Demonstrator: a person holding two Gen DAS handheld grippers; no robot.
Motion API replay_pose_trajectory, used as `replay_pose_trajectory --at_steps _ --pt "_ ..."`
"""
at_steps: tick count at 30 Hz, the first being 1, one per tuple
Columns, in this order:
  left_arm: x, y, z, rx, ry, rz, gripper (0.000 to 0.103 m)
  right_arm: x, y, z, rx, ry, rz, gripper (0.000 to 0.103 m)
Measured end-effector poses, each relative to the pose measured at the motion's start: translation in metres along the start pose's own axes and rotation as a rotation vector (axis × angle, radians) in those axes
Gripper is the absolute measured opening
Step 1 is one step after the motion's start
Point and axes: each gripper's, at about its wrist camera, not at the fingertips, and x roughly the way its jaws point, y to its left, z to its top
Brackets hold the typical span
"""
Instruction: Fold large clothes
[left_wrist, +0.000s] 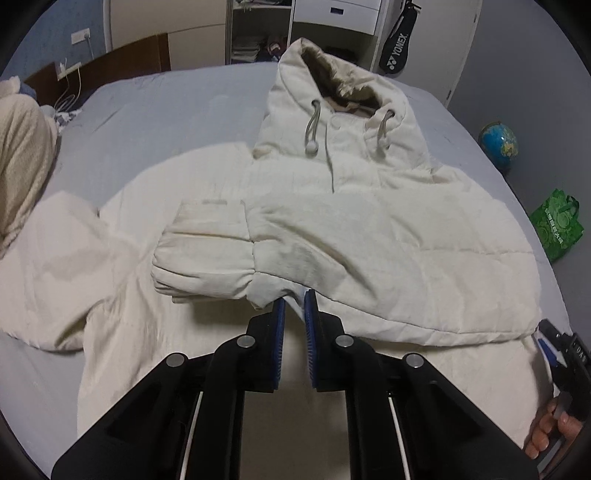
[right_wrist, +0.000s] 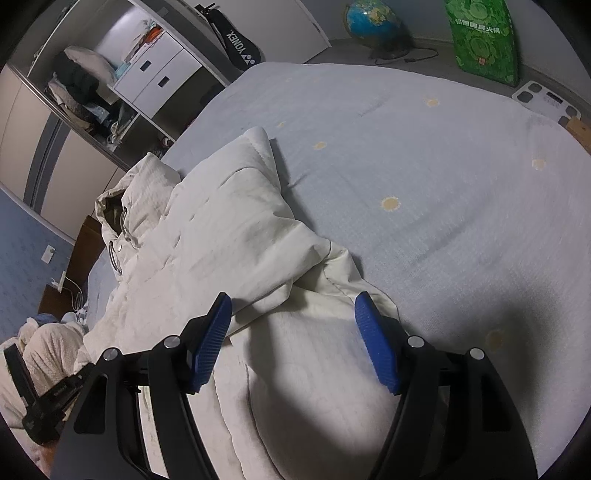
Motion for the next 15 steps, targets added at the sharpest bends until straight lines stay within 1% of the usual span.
replay_pose_trajectory --at_steps 4,8,11,14,15 --pt "0.006 0.016 -0.013 -0.036 0.022 -0.018 0.011 -0.001 0.006 -0.001 -0.035 -0.004 -0.016 0.067" --pt "0.01 0.026 -0.023 -0.054 0.054 -0.035 0.015 -0.001 0.012 -0.003 -0.073 -0.009 -0.033 0.067" --pt "0.01 0.034 -0.032 -0.056 0.06 -0.01 0.023 -0.001 0.012 -0.003 -0.086 -0.01 -0.039 0.067" --pt "0.007 0.048 -0.038 -0.086 0.053 0.002 0.039 -0.001 0.015 -0.003 -0.098 -0.01 -0.042 0.068" --pt "0.005 0.055 -0.042 -0.1 0.054 0.001 0.04 -0.001 0.015 -0.003 -0.103 -0.01 -0.043 0.068"
